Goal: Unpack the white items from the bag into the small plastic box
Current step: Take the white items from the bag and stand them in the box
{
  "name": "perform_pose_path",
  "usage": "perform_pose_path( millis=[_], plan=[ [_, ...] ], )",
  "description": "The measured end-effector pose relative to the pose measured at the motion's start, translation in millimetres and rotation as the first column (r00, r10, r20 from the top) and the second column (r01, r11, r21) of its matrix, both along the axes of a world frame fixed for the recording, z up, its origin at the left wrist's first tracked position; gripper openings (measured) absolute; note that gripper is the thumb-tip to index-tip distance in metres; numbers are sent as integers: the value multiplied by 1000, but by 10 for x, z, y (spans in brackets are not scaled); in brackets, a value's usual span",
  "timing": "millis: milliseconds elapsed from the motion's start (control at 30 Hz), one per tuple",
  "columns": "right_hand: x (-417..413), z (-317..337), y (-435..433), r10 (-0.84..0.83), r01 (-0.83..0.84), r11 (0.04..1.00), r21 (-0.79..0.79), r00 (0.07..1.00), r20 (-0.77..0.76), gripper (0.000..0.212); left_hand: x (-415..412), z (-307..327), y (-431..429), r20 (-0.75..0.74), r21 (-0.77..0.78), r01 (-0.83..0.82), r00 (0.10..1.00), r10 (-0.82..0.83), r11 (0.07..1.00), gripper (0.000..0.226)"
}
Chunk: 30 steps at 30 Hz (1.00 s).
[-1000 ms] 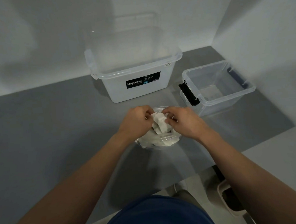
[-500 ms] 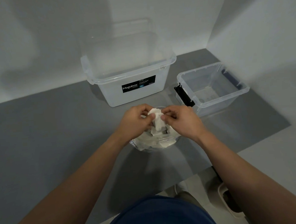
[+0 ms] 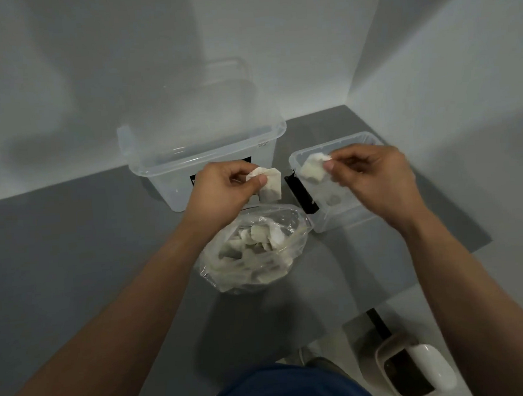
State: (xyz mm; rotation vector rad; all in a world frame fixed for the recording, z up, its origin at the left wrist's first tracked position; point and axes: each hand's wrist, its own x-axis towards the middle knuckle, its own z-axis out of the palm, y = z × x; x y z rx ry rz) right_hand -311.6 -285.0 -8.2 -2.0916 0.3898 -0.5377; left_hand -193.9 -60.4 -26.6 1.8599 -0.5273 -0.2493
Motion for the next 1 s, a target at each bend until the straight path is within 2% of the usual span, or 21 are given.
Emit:
perform_pose_path(
  millis=[67,167,300,400,500,567,667,900,933,1000],
  plan=[
    [64,42,-305,-52,51,995,-87,999,-11,8,21,59,-109,21,-7,-13,1000,13,1000,8],
    [237,3,-654,-70,41,970,-239,991,-113,10,39,132,-260,42,-8,-22,999,23,1000,8],
    [533,-191,-898,15,-151,919,-365,937,-348,12,52,161,-436,28,-8,-65,997,65,998,7],
    [754,-428,-956,137,-367,876,-312,811,-569,13,69,149,-530,48,0,-94,994,94,996,10],
    [923,-700,-919,217,-502,829,-245,694,-687,14,62,128,-585,72,39,-95,993,92,995,9],
    [1043,-863,-911,209,-550,796,-252,642,-738,12,65,100,-634,78,64,-111,991,106,992,7],
    [1183,-1053,-924,167,-537,800,-267,627,-761,8,82,59,-677,72,95,-134,989,128,986,9],
    [1289,-1177,-957,132,-518,805,-289,631,-765,31,142,-40,-709,77,135,-137,989,127,981,10],
    [1277,-1135,-974,137,-500,818,-284,649,-748,33,156,-60,-713,80,141,-134,989,123,981,10],
    [1203,-968,-988,166,-419,865,-276,759,-630,28,176,-80,-730,81,156,-121,991,110,980,7]
  ],
)
